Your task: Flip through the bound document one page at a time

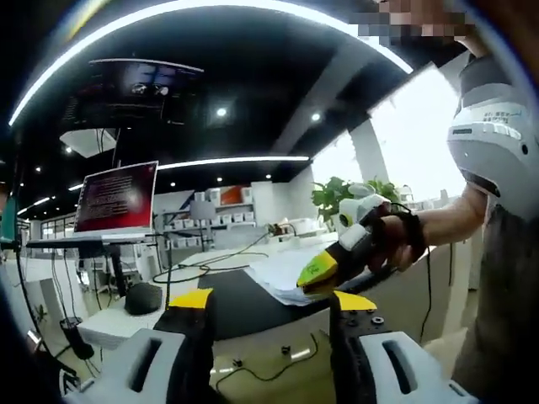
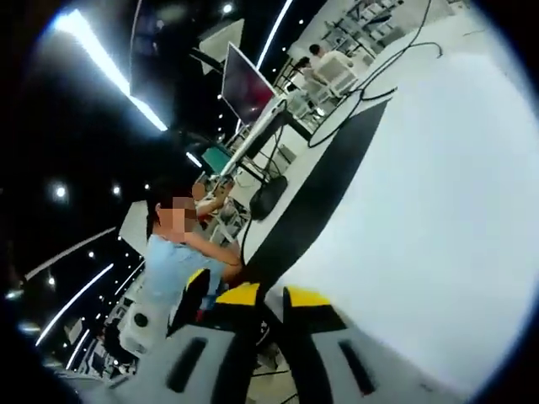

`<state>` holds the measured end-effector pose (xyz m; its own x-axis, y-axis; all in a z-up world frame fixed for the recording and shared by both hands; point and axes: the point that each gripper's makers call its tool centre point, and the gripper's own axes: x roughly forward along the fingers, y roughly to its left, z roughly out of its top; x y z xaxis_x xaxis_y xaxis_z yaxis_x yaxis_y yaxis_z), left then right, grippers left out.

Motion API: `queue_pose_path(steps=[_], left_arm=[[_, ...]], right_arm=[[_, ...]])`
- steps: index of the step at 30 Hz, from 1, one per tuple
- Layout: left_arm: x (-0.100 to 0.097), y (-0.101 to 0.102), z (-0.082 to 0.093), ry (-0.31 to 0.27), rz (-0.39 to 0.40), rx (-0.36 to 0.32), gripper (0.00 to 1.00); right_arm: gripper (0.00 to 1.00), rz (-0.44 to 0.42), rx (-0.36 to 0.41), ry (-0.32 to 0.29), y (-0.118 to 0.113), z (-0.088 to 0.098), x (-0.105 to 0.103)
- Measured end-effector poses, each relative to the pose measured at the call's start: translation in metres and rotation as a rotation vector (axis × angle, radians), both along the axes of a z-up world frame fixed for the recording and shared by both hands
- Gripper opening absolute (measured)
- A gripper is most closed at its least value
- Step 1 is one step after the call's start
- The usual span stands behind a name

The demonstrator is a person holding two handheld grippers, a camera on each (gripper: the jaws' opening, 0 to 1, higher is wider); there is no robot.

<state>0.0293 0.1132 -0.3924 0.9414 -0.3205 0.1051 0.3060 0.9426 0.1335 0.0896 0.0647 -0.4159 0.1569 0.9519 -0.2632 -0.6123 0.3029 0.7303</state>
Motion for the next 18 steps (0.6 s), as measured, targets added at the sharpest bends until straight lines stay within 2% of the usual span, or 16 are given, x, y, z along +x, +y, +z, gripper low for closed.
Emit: queue_pose_path(steps=[1, 3, 4, 6, 8, 9, 12, 15, 18], left_arm=[[0.003, -0.005, -0.001, 0.006, -0.01, -0.003, 0.54], [0.013, -0.019, -0.003, 0.019, -0.031, 0.013, 0.54], [0.017, -0.026, -0.002, 0.023, -0.046, 0.017, 0.53], [0.027, -0.043, 0.002, 0.02, -0.094, 0.01, 0.46], [0.038, -0.057, 0.009, 0.007, -0.128, 0.01, 0.44], [0.041, -0.062, 0.012, 0.004, -0.139, 0.011, 0.44], [0.058, -0.086, 0.022, -0.008, -0.182, 0.02, 0.37], [0.078, -0.102, 0.026, -0.003, -0.203, 0.01, 0.3], [0.099, -0.111, 0.021, 0.042, -0.197, -0.021, 0.24]], right_arm=[[0.17, -0.003, 0.02, 0.002, -0.001, 0.005, 0.006], [0.17, -0.008, 0.066, -0.002, -0.003, 0.017, 0.0], [0.17, -0.01, 0.092, -0.011, -0.007, 0.025, 0.006], [0.16, -0.015, 0.15, -0.014, -0.015, 0.041, 0.01], [0.16, -0.04, 0.197, -0.026, -0.029, 0.057, 0.014], [0.16, -0.056, 0.229, -0.055, -0.039, 0.067, 0.019], [0.14, -0.127, 0.254, -0.19, -0.079, 0.086, 0.035], [0.11, -0.2, 0.235, -0.288, -0.12, 0.09, 0.047], [0.06, -0.236, 0.218, -0.322, -0.154, 0.085, 0.052]])
